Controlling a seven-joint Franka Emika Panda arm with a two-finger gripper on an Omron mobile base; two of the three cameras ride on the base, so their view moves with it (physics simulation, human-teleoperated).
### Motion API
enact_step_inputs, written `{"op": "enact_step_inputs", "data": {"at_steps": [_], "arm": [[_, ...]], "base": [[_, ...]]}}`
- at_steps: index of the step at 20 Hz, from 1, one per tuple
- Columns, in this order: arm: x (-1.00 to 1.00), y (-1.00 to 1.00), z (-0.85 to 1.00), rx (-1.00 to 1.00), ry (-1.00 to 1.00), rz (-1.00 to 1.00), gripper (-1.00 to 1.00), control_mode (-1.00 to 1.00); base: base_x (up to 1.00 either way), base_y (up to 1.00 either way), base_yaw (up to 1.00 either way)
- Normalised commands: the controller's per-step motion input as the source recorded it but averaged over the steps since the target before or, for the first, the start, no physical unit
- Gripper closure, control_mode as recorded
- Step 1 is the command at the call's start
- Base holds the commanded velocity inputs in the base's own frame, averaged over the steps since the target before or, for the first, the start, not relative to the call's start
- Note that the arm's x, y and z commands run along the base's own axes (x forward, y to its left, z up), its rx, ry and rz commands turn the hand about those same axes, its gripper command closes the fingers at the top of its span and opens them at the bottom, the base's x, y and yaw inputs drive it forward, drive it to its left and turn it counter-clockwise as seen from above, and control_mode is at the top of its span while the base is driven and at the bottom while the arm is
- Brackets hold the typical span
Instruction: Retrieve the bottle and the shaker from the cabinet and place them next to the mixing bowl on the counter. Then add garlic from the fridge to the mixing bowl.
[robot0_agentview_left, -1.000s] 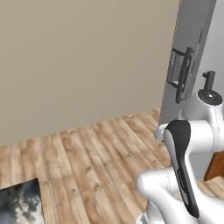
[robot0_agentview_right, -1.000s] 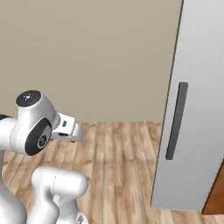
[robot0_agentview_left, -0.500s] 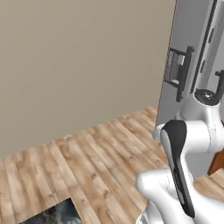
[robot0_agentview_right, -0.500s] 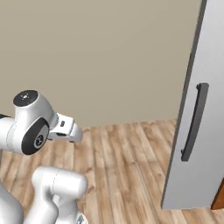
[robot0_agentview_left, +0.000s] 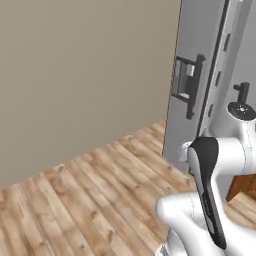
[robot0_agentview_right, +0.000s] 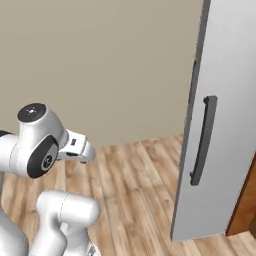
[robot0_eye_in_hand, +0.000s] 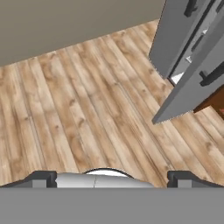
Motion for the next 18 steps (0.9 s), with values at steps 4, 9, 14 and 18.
{"op": "enact_step_inputs", "data": {"at_steps": [4, 9, 14, 18], "arm": [[0.00, 0.00, 0.00, 0.00, 0.00, 0.00, -1.00, 1.00], [0.00, 0.00, 0.00, 0.00, 0.00, 0.00, -1.00, 1.00], [0.00, 0.00, 0.00, 0.00, 0.00, 0.00, -1.00, 1.00], [0.00, 0.00, 0.00, 0.00, 0.00, 0.00, -1.00, 1.00]], "base": [[1.00, 0.67, -0.15], [0.95, 0.65, -0.19], [0.65, 0.63, -0.41], [0.39, 0.63, -0.47]]}}
